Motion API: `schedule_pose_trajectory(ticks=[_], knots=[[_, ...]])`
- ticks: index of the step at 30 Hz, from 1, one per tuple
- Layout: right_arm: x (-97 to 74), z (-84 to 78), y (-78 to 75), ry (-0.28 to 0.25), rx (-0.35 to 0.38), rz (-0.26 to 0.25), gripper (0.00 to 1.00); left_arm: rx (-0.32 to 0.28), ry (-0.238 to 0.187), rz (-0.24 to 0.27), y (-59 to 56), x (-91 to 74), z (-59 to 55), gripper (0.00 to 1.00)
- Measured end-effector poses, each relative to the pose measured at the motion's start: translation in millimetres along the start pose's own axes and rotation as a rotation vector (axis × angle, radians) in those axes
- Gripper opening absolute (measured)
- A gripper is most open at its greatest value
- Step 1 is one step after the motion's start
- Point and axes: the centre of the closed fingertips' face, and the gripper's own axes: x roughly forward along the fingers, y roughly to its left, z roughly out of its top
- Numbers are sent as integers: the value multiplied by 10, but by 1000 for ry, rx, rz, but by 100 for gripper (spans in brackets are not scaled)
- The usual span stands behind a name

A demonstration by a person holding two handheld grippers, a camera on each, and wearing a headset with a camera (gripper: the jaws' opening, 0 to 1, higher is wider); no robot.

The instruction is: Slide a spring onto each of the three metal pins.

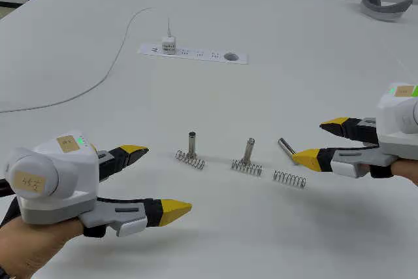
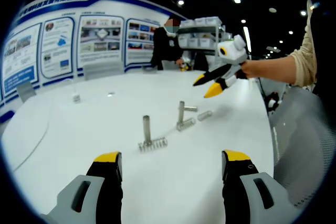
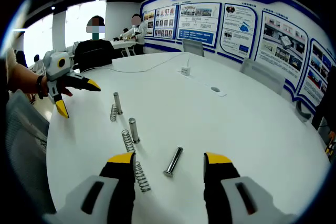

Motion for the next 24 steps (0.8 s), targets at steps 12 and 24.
schedule_pose_trajectory(ticks=[12, 24], knots=[[324, 24, -63, 94, -13, -36, 39, 3, 2, 0, -24, -9, 21, 77], [506, -133, -185, 175, 64, -92, 28, -4, 1, 3, -23, -13, 8, 76]])
